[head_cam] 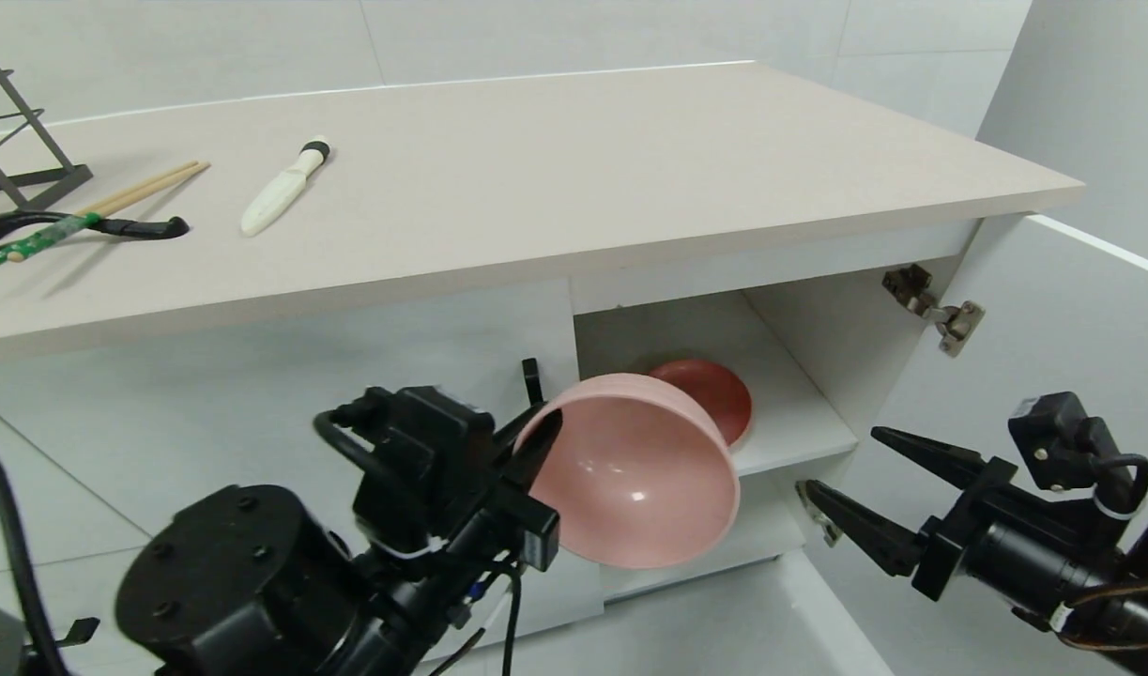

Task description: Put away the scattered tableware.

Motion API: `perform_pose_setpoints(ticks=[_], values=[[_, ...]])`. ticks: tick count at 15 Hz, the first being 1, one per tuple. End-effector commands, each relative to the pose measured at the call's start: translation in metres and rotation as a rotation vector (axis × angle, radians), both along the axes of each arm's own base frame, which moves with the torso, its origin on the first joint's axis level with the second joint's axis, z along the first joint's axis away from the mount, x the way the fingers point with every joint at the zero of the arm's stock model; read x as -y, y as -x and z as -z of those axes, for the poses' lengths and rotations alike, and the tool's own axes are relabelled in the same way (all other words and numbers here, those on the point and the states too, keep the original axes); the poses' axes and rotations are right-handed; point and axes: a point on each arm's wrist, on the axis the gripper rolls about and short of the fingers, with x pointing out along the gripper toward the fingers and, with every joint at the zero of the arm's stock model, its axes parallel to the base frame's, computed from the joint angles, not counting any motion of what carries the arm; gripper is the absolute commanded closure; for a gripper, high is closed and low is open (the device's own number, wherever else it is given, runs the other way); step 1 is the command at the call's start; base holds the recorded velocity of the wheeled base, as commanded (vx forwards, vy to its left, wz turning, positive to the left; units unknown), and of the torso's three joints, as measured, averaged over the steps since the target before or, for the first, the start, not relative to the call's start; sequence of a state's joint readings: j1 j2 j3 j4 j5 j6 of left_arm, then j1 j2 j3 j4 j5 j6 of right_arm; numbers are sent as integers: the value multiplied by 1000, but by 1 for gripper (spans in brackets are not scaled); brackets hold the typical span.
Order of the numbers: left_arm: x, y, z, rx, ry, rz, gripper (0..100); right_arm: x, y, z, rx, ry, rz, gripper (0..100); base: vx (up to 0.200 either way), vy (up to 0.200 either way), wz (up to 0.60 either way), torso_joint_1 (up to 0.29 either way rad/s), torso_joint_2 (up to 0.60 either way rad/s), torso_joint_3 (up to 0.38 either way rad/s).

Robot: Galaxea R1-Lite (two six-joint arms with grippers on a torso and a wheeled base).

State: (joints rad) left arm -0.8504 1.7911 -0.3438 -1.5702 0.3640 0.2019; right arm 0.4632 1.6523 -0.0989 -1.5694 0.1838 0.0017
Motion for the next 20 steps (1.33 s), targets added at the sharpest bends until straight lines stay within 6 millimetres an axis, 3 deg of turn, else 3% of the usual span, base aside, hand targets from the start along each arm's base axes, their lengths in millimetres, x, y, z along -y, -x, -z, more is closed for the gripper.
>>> perform_pose_setpoints(ticks=[1, 9, 16, 20], values=[[31, -8, 18, -28, -33, 4, 100, 7, 11, -6, 24, -12, 7, 0, 0, 0, 0, 0, 0, 0], [40, -14, 41, -75, -88, -33, 100, 12, -1, -17, 78, -34, 58, 0, 0, 0, 0, 0, 0, 0], [78, -45, 46, -34, -10, -105, 100, 12, -3, -17, 79, -38, 58, 0, 0, 0, 0, 0, 0, 0], [107, -61, 47, -4, 58, -158, 100, 9, -10, -7, 29, -23, 59, 0, 0, 0, 0, 0, 0, 0]])
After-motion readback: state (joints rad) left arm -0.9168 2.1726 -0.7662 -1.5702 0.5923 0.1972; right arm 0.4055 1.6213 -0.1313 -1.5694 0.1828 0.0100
